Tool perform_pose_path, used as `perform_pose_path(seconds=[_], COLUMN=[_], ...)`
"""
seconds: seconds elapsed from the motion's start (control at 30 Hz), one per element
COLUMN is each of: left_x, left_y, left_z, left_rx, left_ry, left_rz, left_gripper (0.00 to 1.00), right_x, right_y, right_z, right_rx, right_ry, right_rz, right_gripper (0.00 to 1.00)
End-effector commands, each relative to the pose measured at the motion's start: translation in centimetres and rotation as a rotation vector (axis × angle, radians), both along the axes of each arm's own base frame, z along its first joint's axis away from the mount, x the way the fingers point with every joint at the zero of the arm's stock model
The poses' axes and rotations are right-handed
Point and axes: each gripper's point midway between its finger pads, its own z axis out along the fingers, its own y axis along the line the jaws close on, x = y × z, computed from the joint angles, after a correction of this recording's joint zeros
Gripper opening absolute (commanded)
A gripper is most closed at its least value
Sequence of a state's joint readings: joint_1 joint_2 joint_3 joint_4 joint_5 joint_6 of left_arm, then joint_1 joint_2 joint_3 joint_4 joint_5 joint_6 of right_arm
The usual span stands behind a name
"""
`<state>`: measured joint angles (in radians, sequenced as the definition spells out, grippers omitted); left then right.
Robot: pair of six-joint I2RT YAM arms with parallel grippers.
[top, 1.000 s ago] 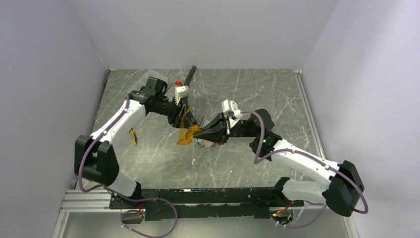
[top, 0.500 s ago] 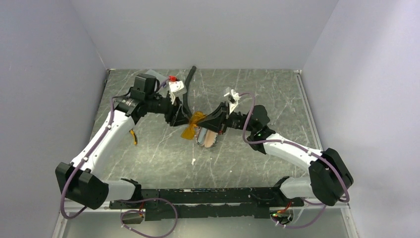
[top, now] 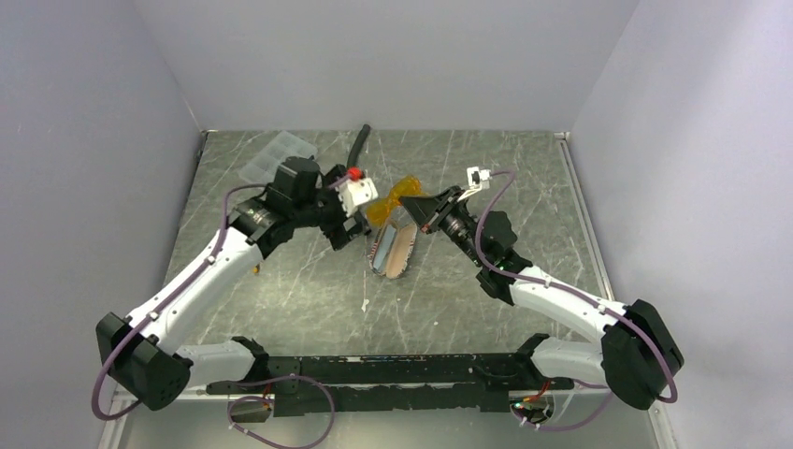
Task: Organize the sunglasses
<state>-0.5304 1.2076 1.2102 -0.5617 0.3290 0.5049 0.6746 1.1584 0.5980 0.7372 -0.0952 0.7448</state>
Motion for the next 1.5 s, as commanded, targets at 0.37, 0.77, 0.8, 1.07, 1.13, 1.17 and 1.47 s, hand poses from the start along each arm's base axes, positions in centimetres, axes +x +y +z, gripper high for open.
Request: perform_pose_path(seconds=[0.37, 0.77, 0.8, 1.07, 1.13, 1.17, 1.47], left_x=[1.6, 0.8, 1.1, 1.9, 1.9, 1.9, 1.7], left_y=[-4.6, -7.2, -7.2, -7.2, -7.2, -7.2, -7.3], left_z=[-0.4, -3.6, -3.8, -4.2, -4.7, -4.9, -4.8], left_rx=[0.049, 0.034, 0.041, 0.063, 0.075, 0.077, 0.076], left_ry=[-0.040, 0.060, 0.054, 0.046, 0.051, 0.053, 0.063], left_rz=[-0.185, -0.261, -0.251, -0.215, -0.217, -0.220, -0.223], left_gripper=[0.94, 0.94, 0.94, 0.86, 0.85, 0.85, 0.67], right_x=[2.3, 2.4, 2.4, 2.5, 2.5, 2.5, 2.4], right_y=[0.2, 0.5, 0.5, 0.5, 0.6, 0.6, 0.4], right_z=[-1.1, -1.5, -1.4, -1.5, -1.4, -1.4, -1.6], right_rx=[0.072, 0.080, 0.081, 0.082, 0.082, 0.082, 0.086], right_ry=[0.147, 0.152, 0.150, 0.146, 0.143, 0.144, 0.150], right_rz=[-0.121, -0.115, -0.114, -0.114, -0.111, -0.111, -0.111], right_gripper=[0.00, 0.00, 0.00, 0.00, 0.00, 0.00, 0.00])
